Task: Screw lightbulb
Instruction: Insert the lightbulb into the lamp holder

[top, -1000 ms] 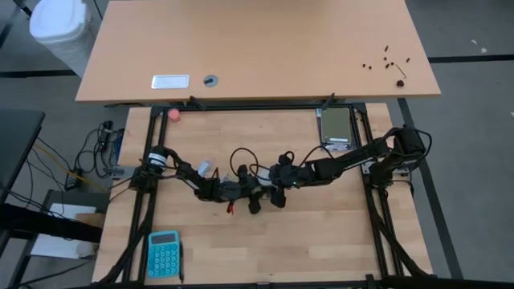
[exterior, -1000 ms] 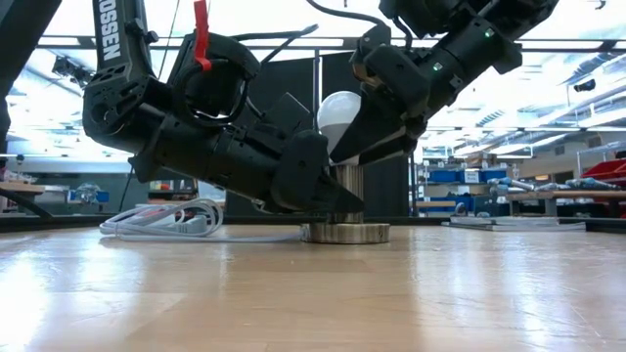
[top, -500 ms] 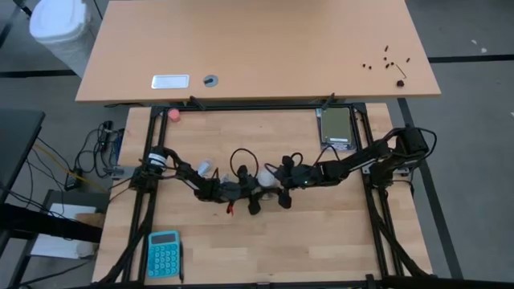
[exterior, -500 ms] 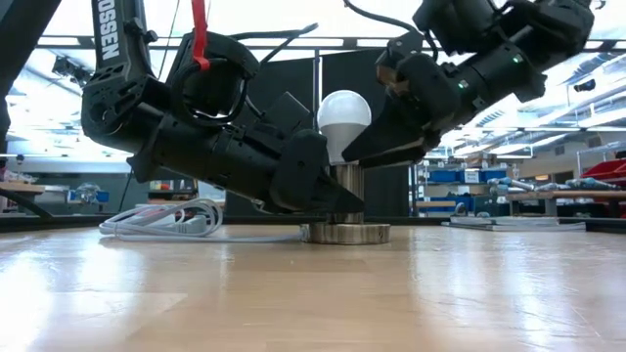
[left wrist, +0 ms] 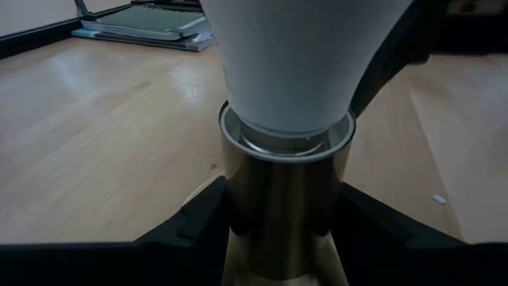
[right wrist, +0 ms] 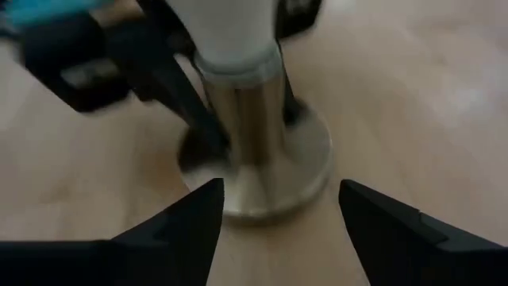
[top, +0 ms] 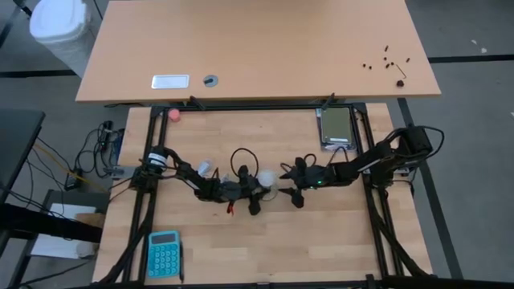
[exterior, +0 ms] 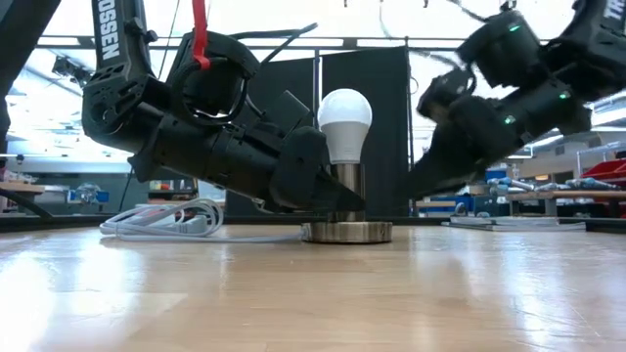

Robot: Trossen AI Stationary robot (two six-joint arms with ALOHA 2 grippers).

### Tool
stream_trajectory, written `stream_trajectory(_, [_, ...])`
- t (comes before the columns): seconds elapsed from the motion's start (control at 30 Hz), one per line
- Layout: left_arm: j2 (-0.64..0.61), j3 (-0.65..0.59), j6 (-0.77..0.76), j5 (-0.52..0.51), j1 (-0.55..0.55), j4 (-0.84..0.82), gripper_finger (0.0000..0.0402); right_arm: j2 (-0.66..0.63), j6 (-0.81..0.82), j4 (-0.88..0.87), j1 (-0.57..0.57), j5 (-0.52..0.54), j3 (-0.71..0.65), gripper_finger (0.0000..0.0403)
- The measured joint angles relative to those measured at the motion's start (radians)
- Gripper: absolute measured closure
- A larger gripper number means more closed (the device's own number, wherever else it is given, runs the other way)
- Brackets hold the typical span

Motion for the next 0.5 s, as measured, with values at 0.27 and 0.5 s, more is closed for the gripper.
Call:
stream_trajectory(0.27, [0.002, 0.02, 0.0, -0.03, 0.018, -0.018, 0.0213, -0.009, -0.037, 0.286, 0.042, 0.073, -0.112, 0.0125])
stream_trajectory(0.5, [0.081, 0.149, 0.003, -0.062, 0.049, -0.071, 0.0213, -0.007, -0.04, 0.297, 0.025, 0.095, -0.113, 0.0094])
